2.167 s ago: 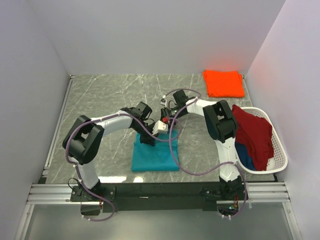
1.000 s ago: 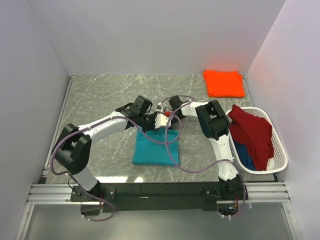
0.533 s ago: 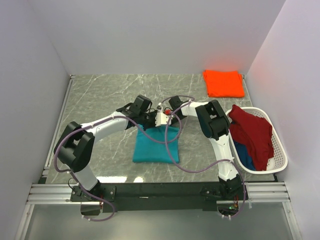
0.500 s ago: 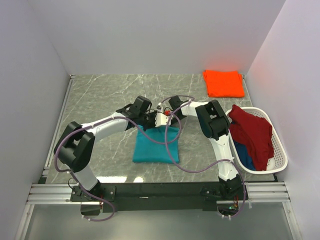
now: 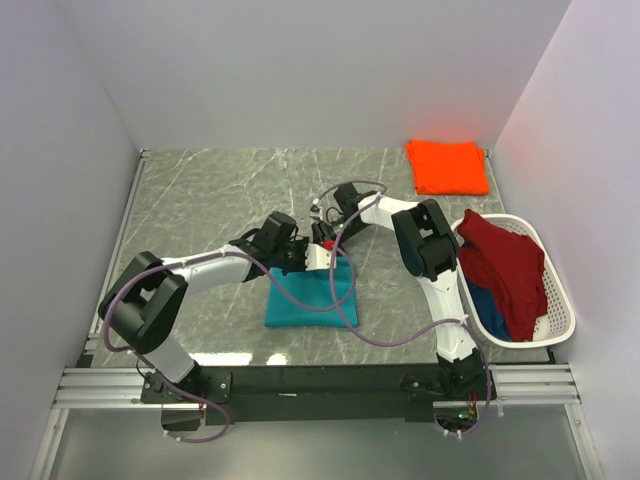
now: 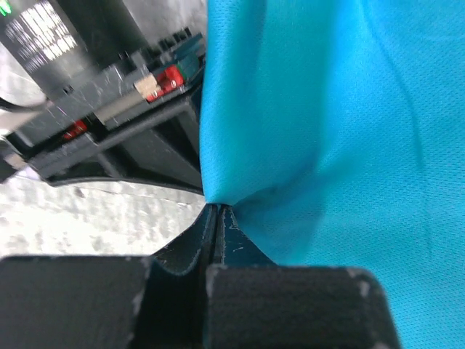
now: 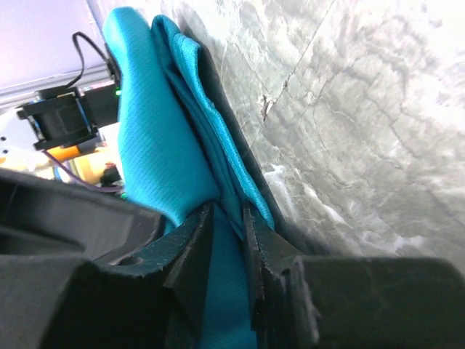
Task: Fold and stack the t-shirts
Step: Fold the tshirt
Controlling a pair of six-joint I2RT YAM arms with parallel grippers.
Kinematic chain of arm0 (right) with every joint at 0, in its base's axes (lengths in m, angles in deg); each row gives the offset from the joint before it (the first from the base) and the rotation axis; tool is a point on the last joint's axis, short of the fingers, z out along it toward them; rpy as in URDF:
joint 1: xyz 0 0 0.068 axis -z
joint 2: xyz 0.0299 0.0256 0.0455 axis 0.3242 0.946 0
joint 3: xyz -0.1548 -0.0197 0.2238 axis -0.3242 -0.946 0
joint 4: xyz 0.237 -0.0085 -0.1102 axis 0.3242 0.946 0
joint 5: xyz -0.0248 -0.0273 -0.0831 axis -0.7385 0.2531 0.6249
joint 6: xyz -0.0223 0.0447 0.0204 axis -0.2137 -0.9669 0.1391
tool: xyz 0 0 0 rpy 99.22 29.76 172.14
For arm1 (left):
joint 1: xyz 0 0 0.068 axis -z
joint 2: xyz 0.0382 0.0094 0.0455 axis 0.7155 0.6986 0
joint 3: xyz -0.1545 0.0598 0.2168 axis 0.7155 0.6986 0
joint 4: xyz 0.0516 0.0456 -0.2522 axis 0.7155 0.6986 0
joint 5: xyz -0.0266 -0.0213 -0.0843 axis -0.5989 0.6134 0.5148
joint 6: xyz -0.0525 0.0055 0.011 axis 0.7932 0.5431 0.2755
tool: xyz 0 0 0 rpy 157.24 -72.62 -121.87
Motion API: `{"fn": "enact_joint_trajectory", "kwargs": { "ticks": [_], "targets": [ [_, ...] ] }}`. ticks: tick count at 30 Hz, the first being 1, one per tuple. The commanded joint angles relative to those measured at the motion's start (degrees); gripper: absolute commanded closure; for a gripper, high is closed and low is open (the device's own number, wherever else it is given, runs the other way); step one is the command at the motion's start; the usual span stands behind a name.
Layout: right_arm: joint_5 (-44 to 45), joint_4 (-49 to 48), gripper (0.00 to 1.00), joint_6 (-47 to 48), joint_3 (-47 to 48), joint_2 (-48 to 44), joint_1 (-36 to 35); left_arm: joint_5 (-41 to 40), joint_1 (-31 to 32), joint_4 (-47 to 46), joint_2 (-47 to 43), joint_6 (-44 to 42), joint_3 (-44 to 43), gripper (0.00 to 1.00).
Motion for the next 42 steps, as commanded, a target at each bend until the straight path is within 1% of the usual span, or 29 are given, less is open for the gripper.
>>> {"fn": "enact_joint_trajectory", "kwargs": {
  "ticks": [1, 5, 7, 8, 13, 14, 17, 21, 22, 24, 25, 27, 28, 29, 31, 32, 34, 35, 38, 42],
  "targets": [
    [7.4, 0.8, 0.68, 2.6, 3.4, -2.5, 0.0, -0.6, 1.1, -5.6, -4.2, -2.1, 1.6, 0.99],
    [9.9, 4.4, 0.65, 5.2, 7.8, -2.9, 0.3, -0.2, 2.0, -6.7, -6.0, -3.5, 3.6, 0.99],
    [11.4, 5.9, 0.61, 5.7, 11.3, -3.0, 0.8, -0.3, 2.3, -6.8, -6.1, -4.0, 3.8, 0.99],
    [12.0, 7.0, 0.57, 7.8, 12.4, -3.1, 1.5, -0.2, 2.3, -6.6, -5.9, -3.7, 3.3, 0.99],
    [14.4, 8.9, 0.47, 11.3, 14.9, -5.7, 4.6, -0.6, 2.0, -6.0, -2.6, -2.2, 1.5, 0.99],
    [14.2, 9.9, 0.4, 12.4, 14.9, -6.1, 5.2, -0.5, 1.8, -6.3, -2.0, -2.1, 0.5, 0.99],
    [13.0, 11.8, 0.35, 13.8, 14.6, -7.6, 7.9, 0.9, 0.3, -5.2, 1.0, -0.9, -2.8, 0.98],
    [10.5, 13.1, 0.32, 14.8, 11.9, -10.1, 11.6, 4.2, -2.9, -3.4, 4.4, 1.6, -7.5, 0.7],
    [10.3, 13.3, 0.31, 15.0, 10.5, -10.5, 12.8, 4.8, -3.3, -3.1, 4.5, 2.0, -8.5, 0.62],
    [10.0, 14.2, 0.31, 15.9, 8.2, -12.1, 13.8, 6.3, -5.4, 1.8, 3.4, 4.7, -11.1, 0.55],
    [10.1, 14.3, 0.31, 16.1, 7.3, -12.7, 14.5, 8.9, -6.3, 3.7, 2.8, 5.9, -11.8, 0.54],
    [10.0, 14.3, 0.32, 16.5, 5.1, -14.7, 15.1, 12.0, -9.3, 7.6, 1.0, 11.0, -14.0, 0.53],
    [9.8, 14.1, 0.33, 16.5, 2.8, -15.5, 15.2, 15.0, -10.3, 11.8, 0.7, 13.3, -14.8, 0.53],
    [9.7, 13.2, 0.34, 16.3, 1.2, -16.2, 15.3, 16.2, -12.5, 13.5, 0.4, 18.8, -16.2, 0.53],
    [8.2, 11.6, 0.36, 15.1, -3.7, -18.2, 15.2, 18.8, -14.9, 18.4, 1.1, 24.7, -17.0, 0.54],
    [7.9, 9.7, 0.36, 14.0, -5.3, -19.1, 15.2, 21.2, -17.2, 19.4, 1.4, 30.0, -17.1, 0.54],
    [8.0, 7.9, 0.37, 12.9, -8.6, -19.6, 15.1, 23.0, -19.4, 18.8, 2.3, 35.4, -16.0, 0.54],
    [8.3, 6.6, 0.38, 12.2, -9.3, -19.6, 15.2, 24.4, -21.5, 17.9, 2.4, 40.3, -14.2, 0.54],
    [9.0, 4.6, 0.4, 11.6, -11.7, -19.5, 15.2, 25.2, -24.5, 13.0, 2.7, 47.9, -10.8, 0.54],
    [9.1, 2.1, 0.4, 10.3, -13.8, -18.7, 15.0, 25.9, -25.8, 9.9, 6.0, 54.1, -9.1, 0.54]
  ]
}}
